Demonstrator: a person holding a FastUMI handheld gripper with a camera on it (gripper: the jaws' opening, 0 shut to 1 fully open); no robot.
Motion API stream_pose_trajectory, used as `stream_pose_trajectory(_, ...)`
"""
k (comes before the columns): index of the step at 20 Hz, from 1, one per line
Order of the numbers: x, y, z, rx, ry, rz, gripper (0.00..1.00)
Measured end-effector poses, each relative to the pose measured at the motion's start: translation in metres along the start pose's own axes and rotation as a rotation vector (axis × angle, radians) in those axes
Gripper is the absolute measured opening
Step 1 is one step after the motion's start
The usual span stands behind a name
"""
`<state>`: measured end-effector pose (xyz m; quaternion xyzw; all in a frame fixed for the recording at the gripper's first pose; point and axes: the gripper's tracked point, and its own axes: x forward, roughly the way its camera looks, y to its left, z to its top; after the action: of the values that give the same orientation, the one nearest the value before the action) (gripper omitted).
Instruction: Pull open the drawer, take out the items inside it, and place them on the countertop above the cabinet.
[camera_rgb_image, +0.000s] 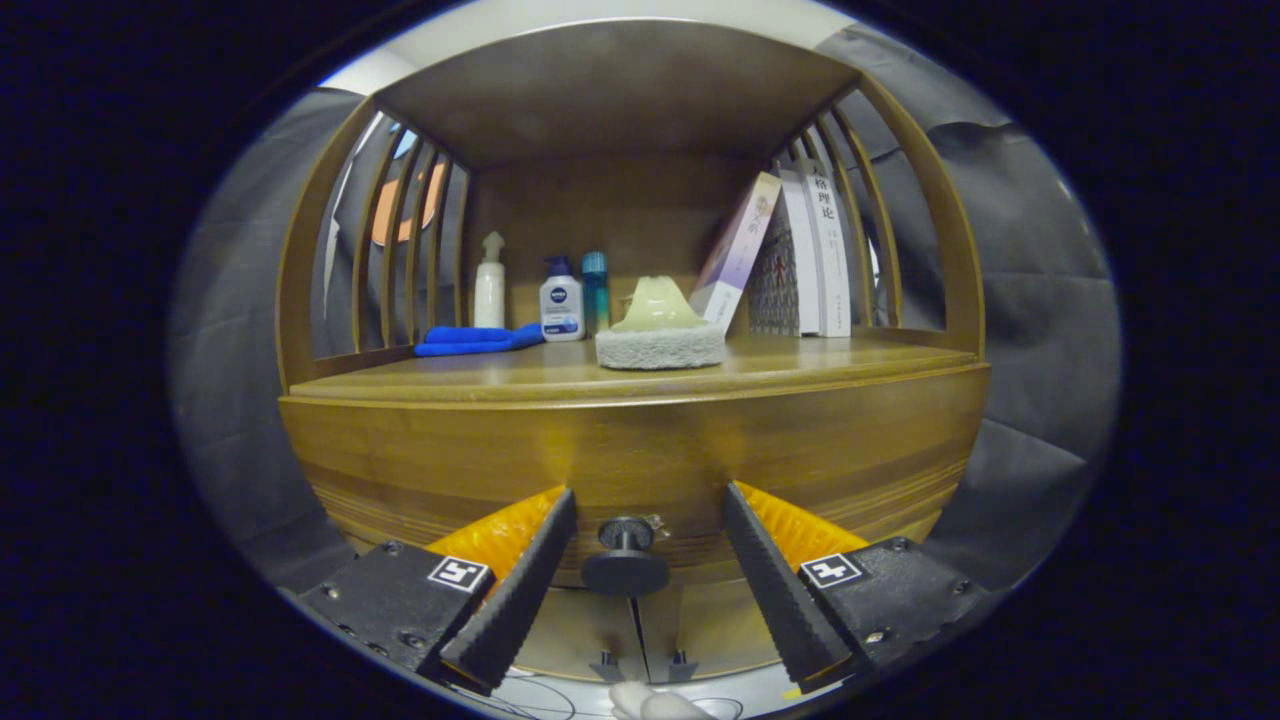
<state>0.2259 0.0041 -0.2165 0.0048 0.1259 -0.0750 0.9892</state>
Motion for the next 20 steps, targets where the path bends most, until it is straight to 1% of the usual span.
stream_pose_trajectory(4,0.001,-0.002,-0.002,-0.038,0.013,-0.008,0.99)
stream_pose_trajectory(9,0.0,-0.002,-0.003,-0.046,0.056,-0.008,0.99)
stream_pose_trajectory(12,-0.008,-0.002,0.002,-0.056,0.094,0.015,0.99)
stream_pose_trajectory(16,-0.041,-0.016,0.034,-0.009,0.064,0.006,0.99)
stream_pose_trajectory(20,-0.098,-0.027,0.078,0.017,0.022,0.025,0.99)
